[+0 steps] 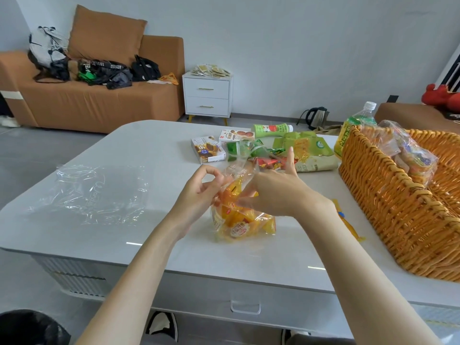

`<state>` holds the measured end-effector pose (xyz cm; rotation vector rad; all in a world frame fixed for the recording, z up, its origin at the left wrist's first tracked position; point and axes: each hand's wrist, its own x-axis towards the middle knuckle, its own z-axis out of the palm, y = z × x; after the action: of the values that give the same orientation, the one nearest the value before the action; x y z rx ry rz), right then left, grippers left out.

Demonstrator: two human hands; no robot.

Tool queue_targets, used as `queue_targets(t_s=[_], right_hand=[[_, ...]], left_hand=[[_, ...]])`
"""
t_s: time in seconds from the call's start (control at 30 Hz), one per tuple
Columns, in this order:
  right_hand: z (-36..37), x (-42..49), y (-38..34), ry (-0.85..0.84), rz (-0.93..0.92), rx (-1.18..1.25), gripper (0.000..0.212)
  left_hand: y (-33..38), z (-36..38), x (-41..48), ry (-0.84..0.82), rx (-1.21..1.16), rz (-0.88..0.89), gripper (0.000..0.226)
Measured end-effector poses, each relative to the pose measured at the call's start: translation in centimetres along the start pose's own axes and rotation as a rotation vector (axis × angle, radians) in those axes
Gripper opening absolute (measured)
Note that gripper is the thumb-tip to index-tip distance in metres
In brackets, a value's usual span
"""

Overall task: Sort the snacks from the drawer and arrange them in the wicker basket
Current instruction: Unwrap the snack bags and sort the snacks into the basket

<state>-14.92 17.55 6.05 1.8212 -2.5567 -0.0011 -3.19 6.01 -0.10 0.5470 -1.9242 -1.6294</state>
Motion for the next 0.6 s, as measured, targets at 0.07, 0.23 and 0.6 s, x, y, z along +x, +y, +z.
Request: queue_targets(t_s=[0.07,0.23,0.6], right_hand=[[-0.5,-0.5,0.1,0.122,0.005,-0.001,0.027],[-1.8,-0.7,0.3,0.614,-0.046,0.069,0.016],[-0.9,1.7,1.4,0.149,-0.089,0.397,0.016]], left_hand=[[0.2,0.2,0.1,0.024,-0.010,0.002,0.021],[0.0,0.0,0.6,0.109,-0.002,0.001,0.010],[0.1,0.1,0.0,-0.101,-0.032,0.050,0.011]])
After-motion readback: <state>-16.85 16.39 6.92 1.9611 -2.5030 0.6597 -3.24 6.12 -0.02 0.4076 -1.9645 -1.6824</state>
